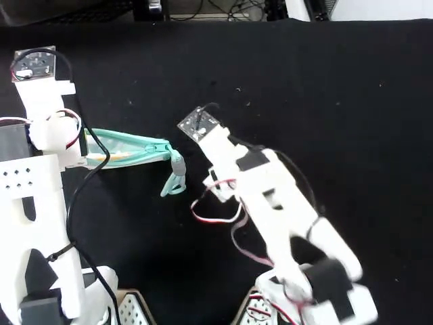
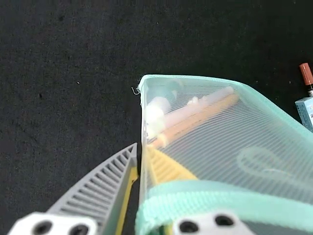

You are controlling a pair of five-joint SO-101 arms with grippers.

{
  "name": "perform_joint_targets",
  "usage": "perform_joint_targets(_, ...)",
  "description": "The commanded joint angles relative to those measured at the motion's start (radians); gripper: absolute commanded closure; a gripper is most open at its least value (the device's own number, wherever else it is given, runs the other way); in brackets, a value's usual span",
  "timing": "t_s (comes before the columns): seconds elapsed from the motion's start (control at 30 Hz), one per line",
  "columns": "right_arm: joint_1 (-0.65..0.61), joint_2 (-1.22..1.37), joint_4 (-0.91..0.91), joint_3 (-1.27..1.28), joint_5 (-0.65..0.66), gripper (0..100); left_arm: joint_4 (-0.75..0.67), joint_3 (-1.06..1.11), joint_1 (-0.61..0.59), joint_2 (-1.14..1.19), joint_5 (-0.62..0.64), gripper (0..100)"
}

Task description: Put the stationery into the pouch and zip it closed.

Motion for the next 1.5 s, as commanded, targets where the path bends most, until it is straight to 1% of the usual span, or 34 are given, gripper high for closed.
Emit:
perform_joint_targets(0.0, -0.015, 0.102, -0.006, -0.091, 0.000, 83.2, -0.015, 0.044, -0.010, 0.009, -0.009, 97)
perform_joint_targets(0.17, -0.080, 0.162, -0.006, -0.082, 0.002, 83.2, -0.015, 0.044, -0.010, 0.009, -0.009, 97)
perform_joint_targets(0.33, -0.184, 0.067, -0.041, 0.010, 0.000, 83.2, -0.018, 0.045, -0.010, 0.009, -0.009, 97)
perform_joint_targets(0.4, -0.201, 0.019, -0.066, 0.053, 0.000, 83.2, -0.018, 0.045, -0.010, 0.009, -0.009, 97)
perform_joint_targets(0.47, -0.192, -0.018, -0.077, 0.076, -0.002, 83.2, -0.018, 0.047, -0.010, 0.009, -0.009, 97)
perform_joint_targets(0.53, -0.155, -0.041, -0.081, 0.084, -0.006, 83.2, -0.018, 0.047, -0.010, 0.009, -0.009, 97)
perform_joint_targets(0.7, -0.071, -0.050, -0.080, 0.053, -0.089, 82.8, -0.020, 0.047, -0.010, 0.009, -0.009, 97)
perform_joint_targets(0.87, -0.071, -0.050, -0.081, 0.044, -0.144, 78.6, -0.020, 0.047, -0.008, 0.012, -0.009, 97)
perform_joint_targets(1.1, -0.071, -0.033, -0.117, 0.044, -0.146, 79.0, -0.020, 0.047, -0.008, 0.009, -0.009, 97)
perform_joint_targets(1.23, -0.071, 0.054, -0.137, -0.007, -0.175, 79.0, -0.020, 0.047, -0.008, 0.009, -0.009, 97)
perform_joint_targets(1.37, -0.071, 0.196, -0.132, -0.093, -0.203, 79.2, -0.020, 0.047, -0.008, 0.009, -0.009, 97)
perform_joint_targets(1.43, -0.068, 0.239, -0.124, -0.119, -0.219, 83.5, -0.021, 0.047, -0.008, 0.012, -0.009, 97)
perform_joint_targets(1.47, -0.068, 0.237, -0.114, -0.122, -0.224, 88.4, -0.021, 0.047, -0.008, 0.012, -0.009, 97)
